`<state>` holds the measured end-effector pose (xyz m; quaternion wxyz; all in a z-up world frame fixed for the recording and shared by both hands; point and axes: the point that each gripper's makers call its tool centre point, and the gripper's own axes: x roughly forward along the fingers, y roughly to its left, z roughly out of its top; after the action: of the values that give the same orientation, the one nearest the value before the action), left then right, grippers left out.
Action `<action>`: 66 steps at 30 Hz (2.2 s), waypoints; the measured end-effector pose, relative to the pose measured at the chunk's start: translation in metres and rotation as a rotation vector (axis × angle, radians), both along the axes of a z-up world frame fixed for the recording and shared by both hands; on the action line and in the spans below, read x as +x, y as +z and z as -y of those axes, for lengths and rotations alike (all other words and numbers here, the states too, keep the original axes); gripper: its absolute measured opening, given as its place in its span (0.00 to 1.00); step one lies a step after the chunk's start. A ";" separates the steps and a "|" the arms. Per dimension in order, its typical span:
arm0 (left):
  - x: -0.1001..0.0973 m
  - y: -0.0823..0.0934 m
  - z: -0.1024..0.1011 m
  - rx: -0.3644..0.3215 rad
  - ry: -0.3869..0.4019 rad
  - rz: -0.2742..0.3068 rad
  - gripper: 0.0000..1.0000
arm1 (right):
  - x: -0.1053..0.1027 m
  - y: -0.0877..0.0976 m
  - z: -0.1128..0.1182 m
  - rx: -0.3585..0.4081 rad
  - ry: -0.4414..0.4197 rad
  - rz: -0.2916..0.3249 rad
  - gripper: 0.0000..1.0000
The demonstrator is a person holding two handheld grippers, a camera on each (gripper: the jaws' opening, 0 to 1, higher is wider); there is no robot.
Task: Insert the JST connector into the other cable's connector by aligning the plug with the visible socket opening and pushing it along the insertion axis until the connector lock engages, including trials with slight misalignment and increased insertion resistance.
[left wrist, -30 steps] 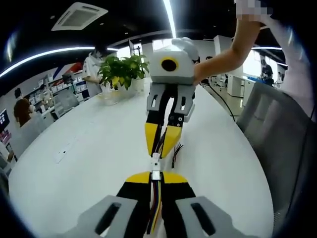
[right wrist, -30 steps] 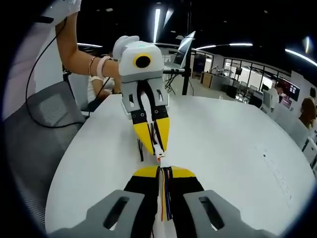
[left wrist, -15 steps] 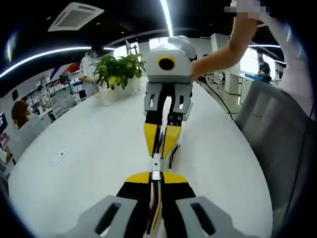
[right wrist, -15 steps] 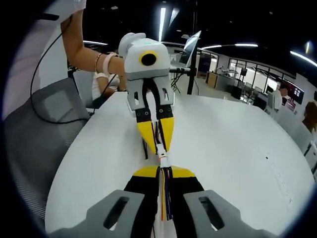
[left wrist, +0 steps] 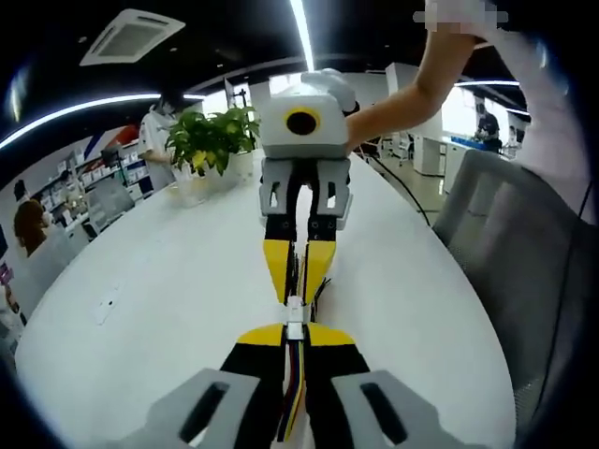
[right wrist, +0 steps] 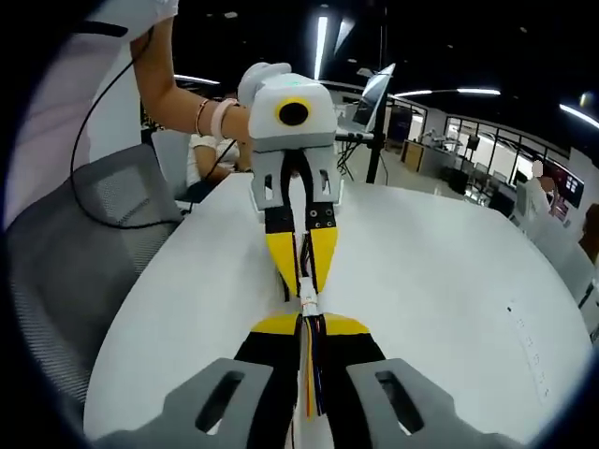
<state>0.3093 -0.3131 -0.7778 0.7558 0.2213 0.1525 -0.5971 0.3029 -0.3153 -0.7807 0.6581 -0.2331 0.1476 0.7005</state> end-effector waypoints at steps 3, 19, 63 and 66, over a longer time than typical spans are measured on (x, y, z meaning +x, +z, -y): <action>0.000 0.001 0.000 0.000 -0.002 0.008 0.00 | 0.001 0.001 0.001 0.001 -0.001 0.002 0.03; -0.002 0.007 0.001 -0.015 0.002 0.008 0.00 | 0.007 0.003 0.003 0.008 -0.013 -0.011 0.03; 0.003 0.003 0.002 -0.017 0.007 0.037 0.00 | 0.000 -0.014 -0.013 -0.067 0.041 0.032 0.03; 0.008 -0.003 -0.005 0.005 0.028 0.044 0.00 | 0.002 -0.017 -0.014 -0.081 0.039 0.040 0.03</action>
<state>0.3170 -0.3077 -0.7808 0.7668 0.2342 0.1404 -0.5809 0.3046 -0.3010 -0.7980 0.6371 -0.2763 0.1582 0.7019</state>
